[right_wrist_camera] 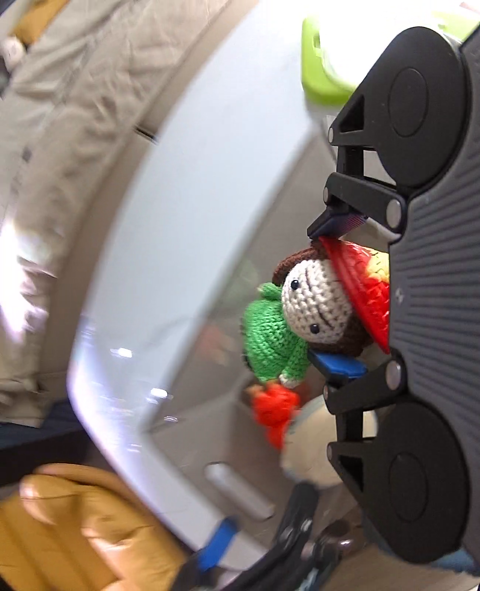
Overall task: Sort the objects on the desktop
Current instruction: 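Lift the crochet doll and red star ball out with the right tool onto the table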
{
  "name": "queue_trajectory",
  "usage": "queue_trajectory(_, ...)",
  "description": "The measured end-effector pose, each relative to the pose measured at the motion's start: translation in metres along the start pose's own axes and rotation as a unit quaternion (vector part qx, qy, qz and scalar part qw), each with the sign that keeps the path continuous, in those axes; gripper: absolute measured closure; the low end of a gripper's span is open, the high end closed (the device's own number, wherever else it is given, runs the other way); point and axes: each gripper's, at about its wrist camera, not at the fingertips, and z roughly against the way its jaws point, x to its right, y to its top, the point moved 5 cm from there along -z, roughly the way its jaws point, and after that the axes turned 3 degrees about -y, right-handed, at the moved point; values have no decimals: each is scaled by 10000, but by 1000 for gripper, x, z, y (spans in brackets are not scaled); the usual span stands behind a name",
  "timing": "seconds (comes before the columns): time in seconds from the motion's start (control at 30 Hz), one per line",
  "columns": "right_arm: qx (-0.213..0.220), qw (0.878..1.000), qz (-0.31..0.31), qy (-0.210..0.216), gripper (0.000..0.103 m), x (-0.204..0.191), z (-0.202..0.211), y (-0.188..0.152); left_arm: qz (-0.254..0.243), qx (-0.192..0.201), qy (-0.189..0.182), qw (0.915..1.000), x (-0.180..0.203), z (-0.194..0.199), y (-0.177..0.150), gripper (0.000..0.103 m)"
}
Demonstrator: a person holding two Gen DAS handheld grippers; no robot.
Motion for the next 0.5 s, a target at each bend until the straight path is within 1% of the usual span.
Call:
queue_trajectory(0.03, 173, 9998, -107, -66, 37, 12, 16, 0, -44, -21, 2, 10000, 4, -1, 0, 0)
queue_trajectory(0.07, 330, 9990, -256, -139, 37, 25, 32, -1, -91, -61, 80, 9999, 7, -4, 1, 0)
queue_trajectory(0.13, 613, 9961, -562, -303, 37, 54, 60, -5, -184, -130, 341, 9992, 13, -10, 3, 0)
queue_trajectory(0.23, 889, 9874, -1085, -726, 37, 97, 78, -21, -273, -142, 667, 9973, 18, -17, 6, 0)
queue_trajectory(0.27, 935, 9837, -1320, -790, 37, 112, 82, -26, -270, -113, 726, 9969, 19, -15, 7, 0)
queue_trajectory(0.3, 972, 9804, -1530, -767, 37, 125, 86, -28, -265, -44, 770, 9967, 18, -12, 7, 0)
queue_trajectory(0.37, 1022, 9722, -1930, -849, 37, 151, 82, -49, -288, 154, 920, 9952, 19, -1, 10, 0)
queue_trajectory(0.4, 1032, 9682, -2016, -1059, 37, 161, 80, -57, -352, 348, 1092, 9928, 20, 10, 13, 0)
queue_trajectory(0.43, 1019, 9650, -2119, -1160, 37, 171, 78, -64, -415, 523, 1236, 9901, 22, 21, 16, 0)
queue_trajectory(0.47, 1004, 9617, -2224, -1249, 37, 182, 76, -71, -460, 637, 1280, 9887, 25, 30, 18, 0)
queue_trajectory(0.5, 967, 9581, -2382, -1266, 37, 190, 71, -79, -472, 660, 1166, 9899, 29, 36, 20, 0)
